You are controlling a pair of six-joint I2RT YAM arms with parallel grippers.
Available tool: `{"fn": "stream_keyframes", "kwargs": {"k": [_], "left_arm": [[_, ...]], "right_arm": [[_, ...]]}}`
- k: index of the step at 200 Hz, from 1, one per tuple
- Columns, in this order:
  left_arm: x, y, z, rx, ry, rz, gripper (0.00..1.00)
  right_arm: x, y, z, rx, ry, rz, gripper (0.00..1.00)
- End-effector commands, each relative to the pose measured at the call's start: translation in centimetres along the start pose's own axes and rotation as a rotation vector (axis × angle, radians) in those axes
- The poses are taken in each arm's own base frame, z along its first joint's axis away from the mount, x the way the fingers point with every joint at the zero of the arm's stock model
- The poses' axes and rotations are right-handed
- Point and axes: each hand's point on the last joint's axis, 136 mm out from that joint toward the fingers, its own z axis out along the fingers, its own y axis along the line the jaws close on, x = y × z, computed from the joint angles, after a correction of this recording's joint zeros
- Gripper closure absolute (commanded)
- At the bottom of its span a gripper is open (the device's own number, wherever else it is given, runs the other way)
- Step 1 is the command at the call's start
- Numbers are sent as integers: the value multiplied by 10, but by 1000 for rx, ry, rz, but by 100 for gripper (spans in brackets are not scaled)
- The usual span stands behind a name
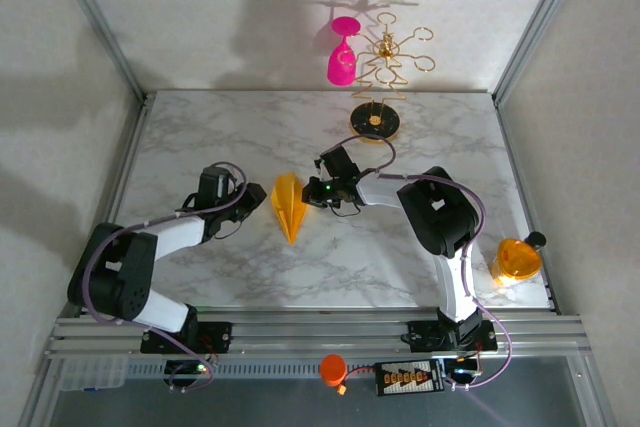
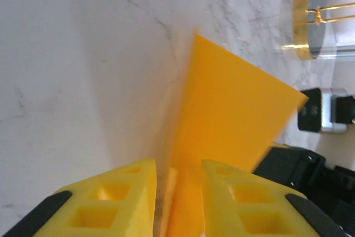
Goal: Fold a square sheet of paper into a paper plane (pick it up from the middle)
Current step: Turn over a paper plane at the center of the table.
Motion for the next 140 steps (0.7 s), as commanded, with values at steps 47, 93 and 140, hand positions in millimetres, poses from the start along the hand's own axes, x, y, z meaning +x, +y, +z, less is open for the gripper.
{"fn": "stream_keyframes", "kwargs": {"k": [47, 93, 140], "left_arm": [[42, -21, 2, 33, 108, 66, 73], [51, -9, 19, 0, 143, 48, 73], [55, -11, 27, 9, 164, 50, 77]], "right_arm": [[-4, 6, -4, 6, -2, -25, 99], [-3, 6, -3, 4, 0, -22, 99], [-3, 7, -4, 0, -2, -22, 99]]}}
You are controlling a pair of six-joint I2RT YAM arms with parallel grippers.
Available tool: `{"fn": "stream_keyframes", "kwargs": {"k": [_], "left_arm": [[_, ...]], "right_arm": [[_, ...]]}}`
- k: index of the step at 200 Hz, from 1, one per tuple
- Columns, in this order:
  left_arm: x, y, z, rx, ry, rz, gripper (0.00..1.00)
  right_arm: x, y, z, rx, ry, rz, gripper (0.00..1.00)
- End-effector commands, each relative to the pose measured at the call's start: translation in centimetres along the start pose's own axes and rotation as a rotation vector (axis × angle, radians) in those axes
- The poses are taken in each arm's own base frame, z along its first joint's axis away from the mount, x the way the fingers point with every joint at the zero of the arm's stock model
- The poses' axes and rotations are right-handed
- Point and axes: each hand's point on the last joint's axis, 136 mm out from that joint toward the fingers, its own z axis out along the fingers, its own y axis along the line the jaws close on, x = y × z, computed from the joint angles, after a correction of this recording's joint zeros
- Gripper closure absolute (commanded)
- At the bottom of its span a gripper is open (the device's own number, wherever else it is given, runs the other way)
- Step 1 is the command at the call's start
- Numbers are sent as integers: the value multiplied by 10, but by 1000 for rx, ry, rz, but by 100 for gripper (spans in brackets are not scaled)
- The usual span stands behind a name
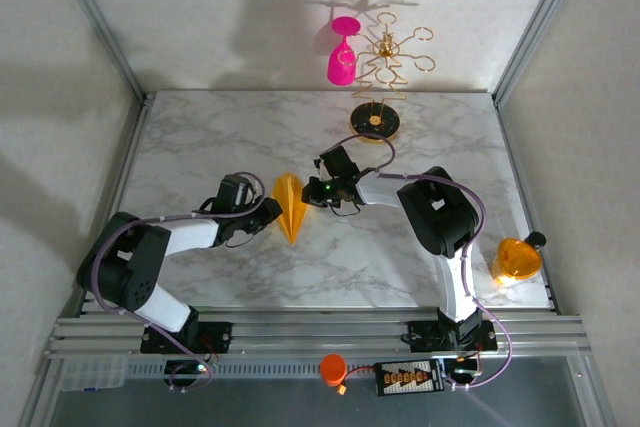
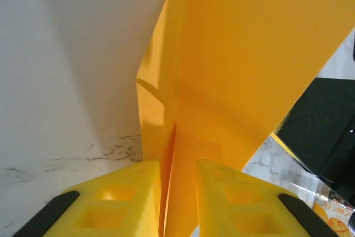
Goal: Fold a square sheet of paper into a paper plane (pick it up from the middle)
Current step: Turn over a paper plane at the center of the table.
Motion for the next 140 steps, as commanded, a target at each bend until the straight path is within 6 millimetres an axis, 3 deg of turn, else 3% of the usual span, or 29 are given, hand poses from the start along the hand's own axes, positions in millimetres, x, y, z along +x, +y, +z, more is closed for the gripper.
{"fn": "stream_keyframes", "kwargs": {"k": [1, 39, 86, 140], "left_arm": [[-4, -19, 2, 52, -5, 19, 77], [4, -21, 7, 55, 25, 36, 77], [18, -28, 11, 25, 60, 121, 70], [24, -11, 24, -164, 63, 222, 67]], "right_arm": [[-5, 8, -3, -6, -9, -19, 99], [-4, 8, -3, -7, -8, -17, 99], [-5, 8, -3, -11, -7, -15, 99], [-3, 8, -3, -11, -6, -13, 99]]}}
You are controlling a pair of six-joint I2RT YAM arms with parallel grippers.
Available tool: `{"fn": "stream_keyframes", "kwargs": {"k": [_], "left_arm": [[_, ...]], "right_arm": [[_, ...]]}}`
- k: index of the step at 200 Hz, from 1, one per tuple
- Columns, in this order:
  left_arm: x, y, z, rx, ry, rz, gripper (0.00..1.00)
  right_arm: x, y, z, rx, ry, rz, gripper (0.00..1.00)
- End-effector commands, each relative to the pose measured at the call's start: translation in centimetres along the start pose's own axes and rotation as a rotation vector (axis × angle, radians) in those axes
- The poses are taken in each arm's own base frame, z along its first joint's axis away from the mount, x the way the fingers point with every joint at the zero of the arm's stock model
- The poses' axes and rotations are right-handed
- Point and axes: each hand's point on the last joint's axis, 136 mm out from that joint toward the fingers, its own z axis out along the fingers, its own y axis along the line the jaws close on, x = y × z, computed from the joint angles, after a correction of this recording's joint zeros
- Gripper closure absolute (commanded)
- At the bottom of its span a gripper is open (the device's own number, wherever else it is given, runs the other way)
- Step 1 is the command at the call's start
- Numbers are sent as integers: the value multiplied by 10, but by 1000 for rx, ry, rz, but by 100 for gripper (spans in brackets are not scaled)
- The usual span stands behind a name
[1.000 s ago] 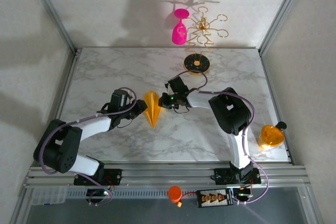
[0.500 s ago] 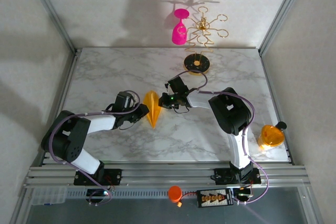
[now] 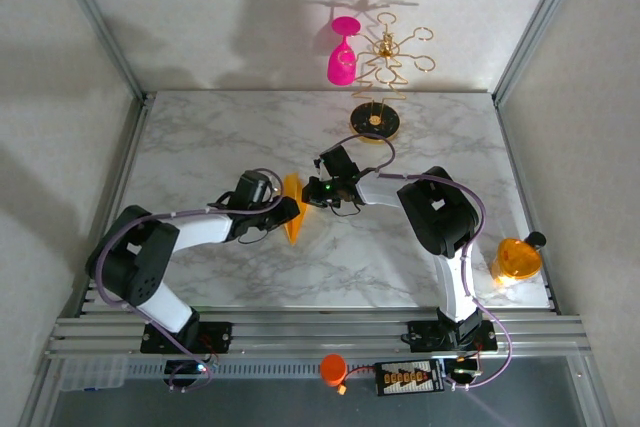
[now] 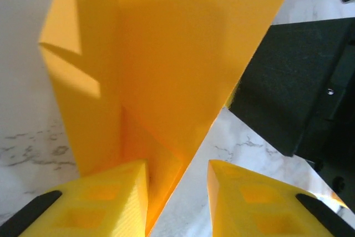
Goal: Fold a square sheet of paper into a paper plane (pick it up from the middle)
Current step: Turn over a paper plane at the center of the table, then move the paper plane to the top-center of the table.
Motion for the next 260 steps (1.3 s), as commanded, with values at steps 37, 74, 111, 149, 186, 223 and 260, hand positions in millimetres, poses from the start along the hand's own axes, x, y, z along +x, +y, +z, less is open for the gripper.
{"fn": "stream_keyframes", "kwargs": {"k": [37, 74, 111, 149, 186, 223, 260], "left_arm": [[7, 20, 11, -201, 14, 114, 63], [10, 15, 15, -212, 22, 149, 58], [10, 14, 15, -212, 22, 171, 50], [11, 22, 18, -269, 30, 196, 48], [6, 22, 16, -290, 12, 202, 53], [0, 11, 11, -245, -17, 179, 55], [-3, 15, 9, -212, -27, 110, 56]], "right_arm": [[-4, 8, -4, -11, -6, -12, 99], [-4, 8, -4, -10, -8, -12, 99], [-4, 8, -4, -10, -7, -12, 99], [-3, 8, -4, -10, -7, -10, 99], [-4, 8, -4, -8, -8, -13, 99], [-4, 6, -5, 4, -10, -15, 99], [-4, 5, -5, 10, -10, -16, 99]]}}
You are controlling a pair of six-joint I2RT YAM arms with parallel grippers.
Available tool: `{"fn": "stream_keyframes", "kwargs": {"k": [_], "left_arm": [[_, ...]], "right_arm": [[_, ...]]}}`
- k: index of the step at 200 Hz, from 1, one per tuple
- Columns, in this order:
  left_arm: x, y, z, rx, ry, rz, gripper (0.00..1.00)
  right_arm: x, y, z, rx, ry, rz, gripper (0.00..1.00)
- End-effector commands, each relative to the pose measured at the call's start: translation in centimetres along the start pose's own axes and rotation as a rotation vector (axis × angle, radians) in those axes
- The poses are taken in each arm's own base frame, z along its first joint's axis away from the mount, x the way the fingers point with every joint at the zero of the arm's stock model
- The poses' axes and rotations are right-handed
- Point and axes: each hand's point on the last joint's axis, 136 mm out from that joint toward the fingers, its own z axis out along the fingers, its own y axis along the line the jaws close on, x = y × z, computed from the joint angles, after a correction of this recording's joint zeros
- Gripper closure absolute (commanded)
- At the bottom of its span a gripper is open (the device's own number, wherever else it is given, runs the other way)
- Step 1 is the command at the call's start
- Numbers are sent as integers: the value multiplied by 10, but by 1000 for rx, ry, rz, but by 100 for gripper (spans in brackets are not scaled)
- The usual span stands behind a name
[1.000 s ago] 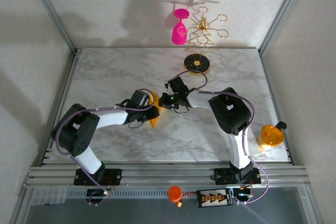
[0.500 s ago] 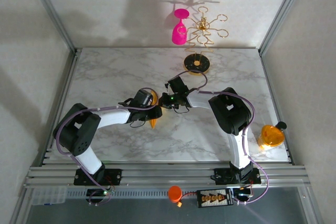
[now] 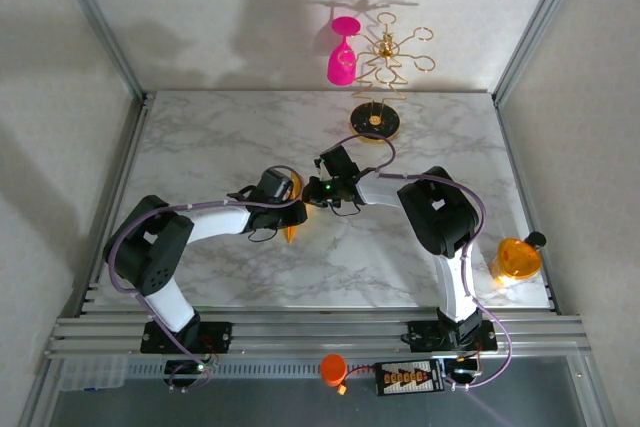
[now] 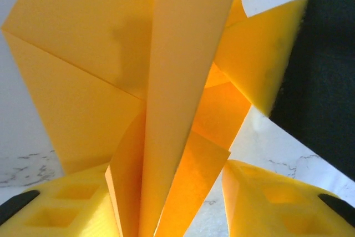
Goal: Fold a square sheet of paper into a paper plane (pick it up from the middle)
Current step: Move the paper plane to the top-center of the table.
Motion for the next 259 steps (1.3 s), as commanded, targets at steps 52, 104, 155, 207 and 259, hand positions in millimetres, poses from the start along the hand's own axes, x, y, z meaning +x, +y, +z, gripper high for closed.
{"fn": "stream_keyframes", "kwargs": {"k": [52, 104, 155, 207, 259], "left_arm": [[-6, 14, -7, 55, -18, -145, 60], [-10, 21, -12, 138, -25, -254, 61], [-12, 18, -16, 182, -23, -253, 59], [-11, 23, -14, 126, -14, -168, 62], [-16, 21, -11, 49, -17, -73, 73]], "right_arm": [[-3, 4, -4, 9, -4, -15, 99], [-2, 4, -3, 10, -3, -15, 99], [-2, 3, -3, 13, -1, -16, 99], [-3, 6, -4, 4, 0, -19, 97], [-3, 7, -4, 1, 2, -19, 97]]}}
